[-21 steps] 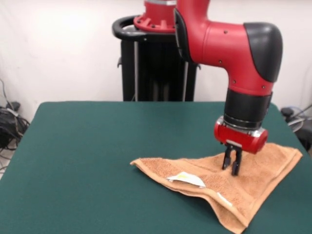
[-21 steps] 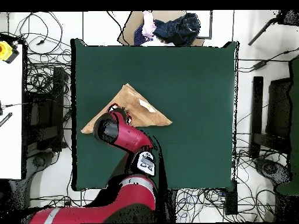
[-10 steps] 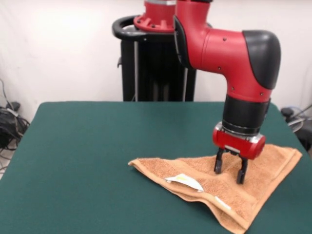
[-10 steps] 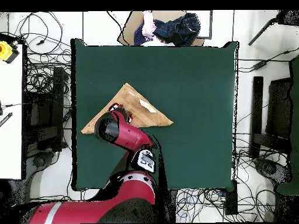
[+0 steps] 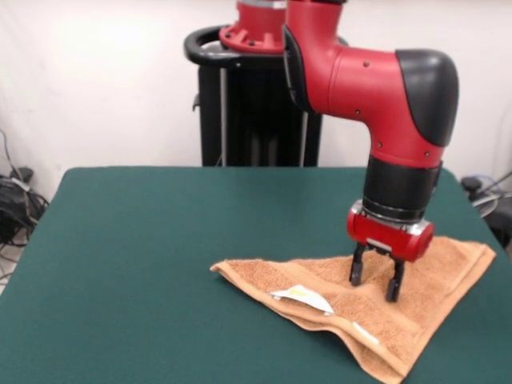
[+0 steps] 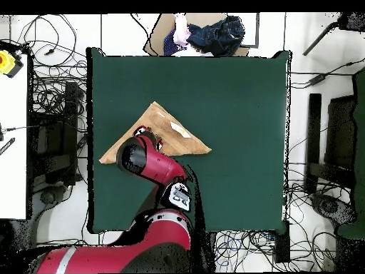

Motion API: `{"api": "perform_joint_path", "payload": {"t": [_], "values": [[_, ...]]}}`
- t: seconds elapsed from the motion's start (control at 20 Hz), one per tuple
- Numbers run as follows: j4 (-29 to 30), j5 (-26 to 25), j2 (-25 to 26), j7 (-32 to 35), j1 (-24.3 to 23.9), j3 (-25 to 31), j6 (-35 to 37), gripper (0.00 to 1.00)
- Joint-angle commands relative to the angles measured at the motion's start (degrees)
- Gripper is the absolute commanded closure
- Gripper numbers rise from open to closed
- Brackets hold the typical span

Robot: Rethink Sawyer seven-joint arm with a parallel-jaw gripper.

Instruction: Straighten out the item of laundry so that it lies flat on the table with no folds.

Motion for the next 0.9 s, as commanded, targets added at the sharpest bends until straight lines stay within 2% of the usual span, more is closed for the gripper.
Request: {"api": "perform_joint_path", "payload": {"t": [0.05,0.9], "values": [[-1.7,0.3,-1.4,10.2,0.1,0.9,-1.1,0.00],[-6.4,5.0,-1.4,10.9,4.8,-4.1,3.8,0.00]]}}
